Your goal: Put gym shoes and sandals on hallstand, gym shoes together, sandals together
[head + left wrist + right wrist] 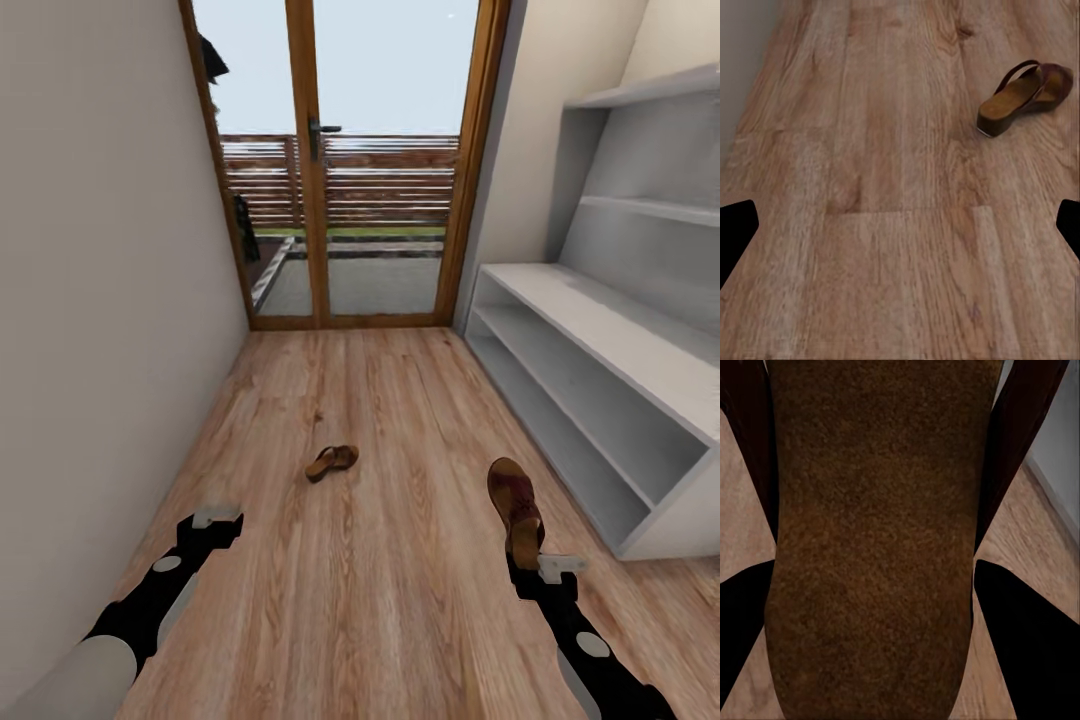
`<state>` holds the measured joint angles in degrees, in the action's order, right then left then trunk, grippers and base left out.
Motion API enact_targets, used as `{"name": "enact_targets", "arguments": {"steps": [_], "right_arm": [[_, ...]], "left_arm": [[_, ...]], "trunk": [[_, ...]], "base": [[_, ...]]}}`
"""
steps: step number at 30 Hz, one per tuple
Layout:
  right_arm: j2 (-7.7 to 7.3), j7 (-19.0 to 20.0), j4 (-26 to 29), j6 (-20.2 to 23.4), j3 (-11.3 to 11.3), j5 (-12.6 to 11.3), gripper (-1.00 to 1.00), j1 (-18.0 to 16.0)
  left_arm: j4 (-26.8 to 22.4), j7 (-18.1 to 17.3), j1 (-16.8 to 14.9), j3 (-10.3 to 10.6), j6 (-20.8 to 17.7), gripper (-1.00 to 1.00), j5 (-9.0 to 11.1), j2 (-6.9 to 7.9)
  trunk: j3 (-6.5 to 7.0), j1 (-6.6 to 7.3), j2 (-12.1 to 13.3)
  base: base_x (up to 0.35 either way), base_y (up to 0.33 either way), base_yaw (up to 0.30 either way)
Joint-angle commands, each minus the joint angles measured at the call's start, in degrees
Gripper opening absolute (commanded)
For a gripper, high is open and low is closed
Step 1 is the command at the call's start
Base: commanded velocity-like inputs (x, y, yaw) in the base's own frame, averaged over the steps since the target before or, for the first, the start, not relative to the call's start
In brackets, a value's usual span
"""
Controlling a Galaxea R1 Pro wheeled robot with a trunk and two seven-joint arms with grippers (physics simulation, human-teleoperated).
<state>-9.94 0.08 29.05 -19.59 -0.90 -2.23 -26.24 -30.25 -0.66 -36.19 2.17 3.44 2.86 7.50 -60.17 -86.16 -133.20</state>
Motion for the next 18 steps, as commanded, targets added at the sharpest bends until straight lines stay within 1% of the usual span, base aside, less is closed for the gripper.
{"name": "enact_targets", "arguments": {"steps": [1,12,18], "right_arm": [[0.01,0.0,-0.1,-0.2,0.0,-0.2,-1.00,0.0],[0.01,0.0,-0.1,-0.2,0.0,-0.2,-1.00,0.0],[0.01,0.0,-0.1,-0.2,0.0,-0.2,-1.00,0.0]], "left_arm": [[0.0,0.0,0.0,0.2,0.2,1.00,0.3,0.06],[-0.1,-0.1,0.0,0.2,0.2,1.00,0.3,0.21],[-0.1,-0.1,0.0,0.2,0.2,1.00,0.3,0.23]], "trunk": [[-0.01,-0.02,0.0],[0.38,-0.02,0.0],[0.60,-0.02,0.0]], "base": [[0.335,0.016,-0.245],[0.336,0.003,-0.245],[0.299,0.127,-0.245]]}}
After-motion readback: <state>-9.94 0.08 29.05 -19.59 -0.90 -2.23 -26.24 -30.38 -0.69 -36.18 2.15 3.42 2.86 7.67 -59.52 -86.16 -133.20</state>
